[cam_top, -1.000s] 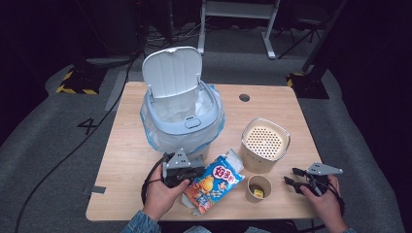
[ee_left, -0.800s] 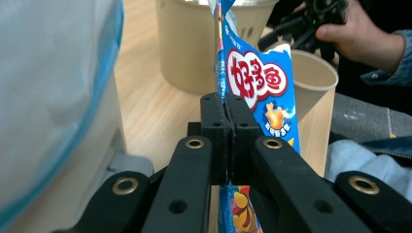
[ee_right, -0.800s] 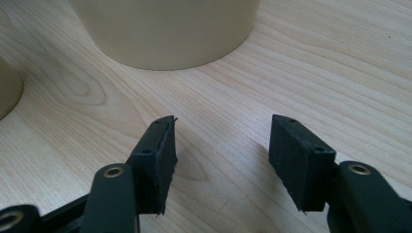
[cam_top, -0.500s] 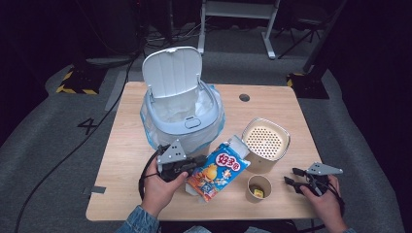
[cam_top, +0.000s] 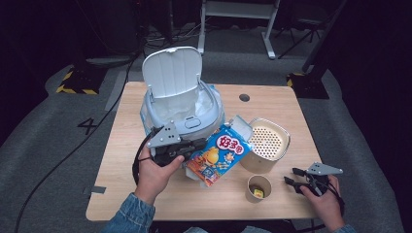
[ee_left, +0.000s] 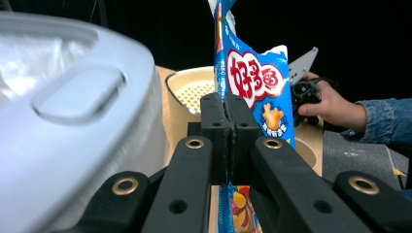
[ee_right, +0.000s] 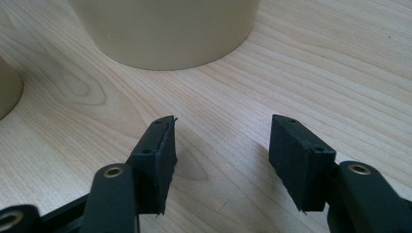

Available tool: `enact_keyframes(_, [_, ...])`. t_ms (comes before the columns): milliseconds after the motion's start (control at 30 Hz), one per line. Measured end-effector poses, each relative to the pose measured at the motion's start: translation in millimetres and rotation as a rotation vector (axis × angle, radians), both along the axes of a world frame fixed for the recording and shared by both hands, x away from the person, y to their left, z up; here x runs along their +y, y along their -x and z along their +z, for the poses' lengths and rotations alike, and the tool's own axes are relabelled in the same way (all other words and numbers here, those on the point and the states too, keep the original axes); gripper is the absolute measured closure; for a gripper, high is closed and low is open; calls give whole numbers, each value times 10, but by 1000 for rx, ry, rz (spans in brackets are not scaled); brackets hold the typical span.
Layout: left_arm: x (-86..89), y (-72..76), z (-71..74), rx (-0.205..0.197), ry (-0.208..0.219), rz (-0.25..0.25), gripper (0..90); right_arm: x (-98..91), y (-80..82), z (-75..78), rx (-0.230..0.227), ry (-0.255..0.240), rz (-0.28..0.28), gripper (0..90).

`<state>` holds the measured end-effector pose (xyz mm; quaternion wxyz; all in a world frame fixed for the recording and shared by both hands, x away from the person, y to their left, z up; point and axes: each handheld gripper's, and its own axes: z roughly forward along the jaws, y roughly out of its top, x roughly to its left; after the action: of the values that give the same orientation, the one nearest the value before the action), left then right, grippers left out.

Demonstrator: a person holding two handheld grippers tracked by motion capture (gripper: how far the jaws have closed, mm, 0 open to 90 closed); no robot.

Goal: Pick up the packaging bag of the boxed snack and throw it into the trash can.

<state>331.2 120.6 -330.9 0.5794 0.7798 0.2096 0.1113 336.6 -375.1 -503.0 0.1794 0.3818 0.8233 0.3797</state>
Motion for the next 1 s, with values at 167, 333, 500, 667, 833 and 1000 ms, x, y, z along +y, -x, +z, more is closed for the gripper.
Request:
enact_keyframes(167, [37, -25, 166, -27, 13, -5, 882, 0, 1, 0, 1, -1, -1, 434])
enact_keyframes(333, [80, -51, 315, -56, 29, 0, 882, 1, 0, -1, -1, 0, 0, 434])
enact_keyframes(500, [124, -78, 447, -87, 67, 8, 882, 1, 1, -1, -1, 0, -1, 433])
enact_keyframes(667, [165, -125, 555, -109, 110, 19, 882, 1, 1, -1, -1, 0, -1, 433])
enact_keyframes(833, [197, -178, 661, -128, 144, 39, 882, 2, 2, -1, -2, 2, -2, 431])
enact_keyframes(1000, [214, -245, 787, -142, 165, 70, 882, 2, 2, -1, -2, 2, -2, 431])
